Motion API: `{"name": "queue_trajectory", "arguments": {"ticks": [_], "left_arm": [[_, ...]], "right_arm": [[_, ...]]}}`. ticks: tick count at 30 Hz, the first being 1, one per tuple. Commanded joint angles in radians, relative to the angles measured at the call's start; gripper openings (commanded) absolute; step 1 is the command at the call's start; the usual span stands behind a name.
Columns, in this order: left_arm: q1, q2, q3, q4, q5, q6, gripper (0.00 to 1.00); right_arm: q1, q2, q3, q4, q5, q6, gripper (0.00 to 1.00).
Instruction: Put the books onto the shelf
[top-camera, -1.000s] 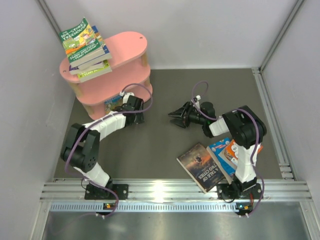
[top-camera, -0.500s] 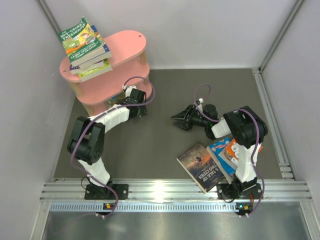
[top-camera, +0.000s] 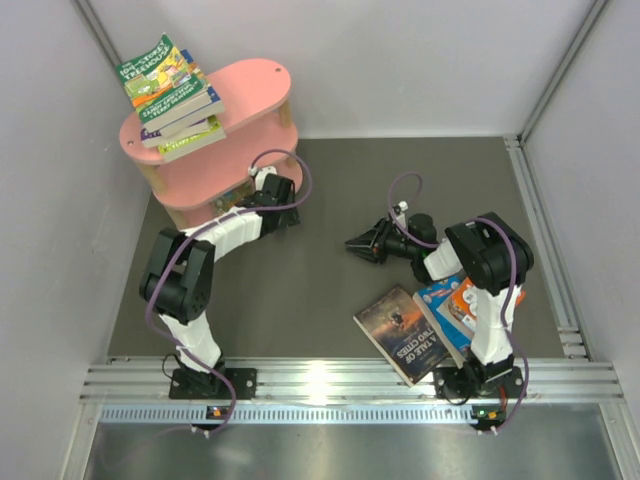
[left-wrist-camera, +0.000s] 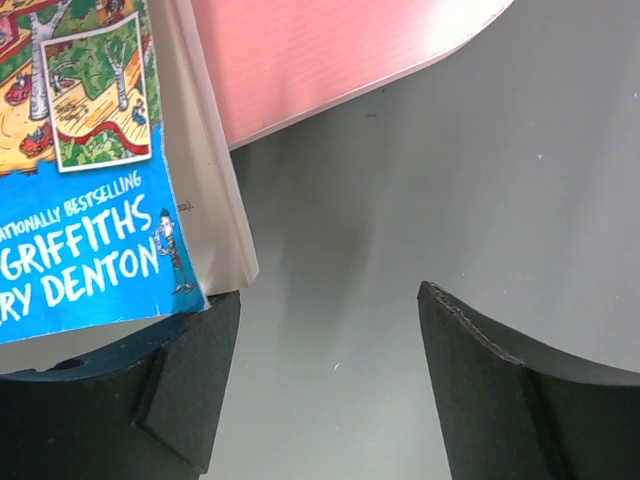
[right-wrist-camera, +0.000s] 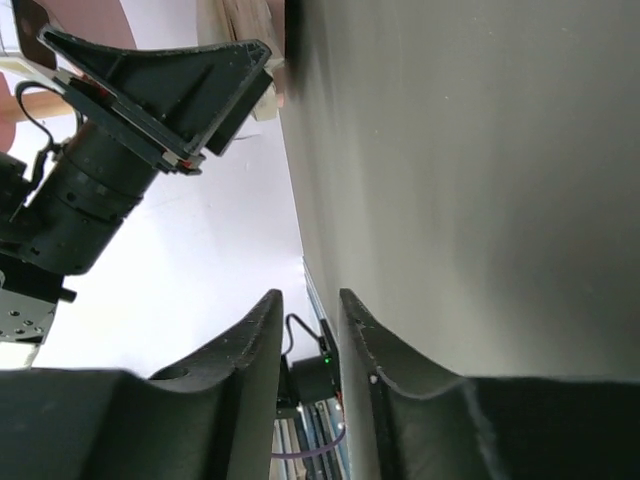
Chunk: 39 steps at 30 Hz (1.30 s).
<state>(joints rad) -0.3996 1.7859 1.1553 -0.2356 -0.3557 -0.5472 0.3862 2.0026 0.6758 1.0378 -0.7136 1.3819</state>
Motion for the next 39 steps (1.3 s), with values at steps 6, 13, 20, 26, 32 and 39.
{"name": "queue_trajectory", "arguments": {"ticks": [6,13,20,26,32,39], "left_arm": [[0.016,0.079,0.075,0.111,-0.012,0.052,0.75],[0.016,0.109,0.112,0.163,-0.018,0.064,0.72],[0.013,0.086,0.092,0.266,-0.019,0.075,0.68],[-0.016,0.041,0.103,0.344,0.018,0.107,0.7],[-0.096,-0.078,0.09,0.308,0.034,0.139,0.83],[-0.198,-0.219,-0.014,0.176,0.096,0.017,0.92]], "right_arm": [[-0.026,0.03,-0.033,0.149,-0.024,0.006,0.19],[-0.043,0.036,-0.042,0.163,-0.033,0.005,0.07],[-0.05,0.051,-0.058,0.199,-0.026,0.008,0.0],[-0.053,0.065,-0.085,0.332,-0.033,0.074,0.0],[-0.064,-0.06,-0.125,0.288,-0.04,0.029,0.0],[-0.087,-0.376,-0.084,-0.212,-0.057,-0.246,0.44]]}}
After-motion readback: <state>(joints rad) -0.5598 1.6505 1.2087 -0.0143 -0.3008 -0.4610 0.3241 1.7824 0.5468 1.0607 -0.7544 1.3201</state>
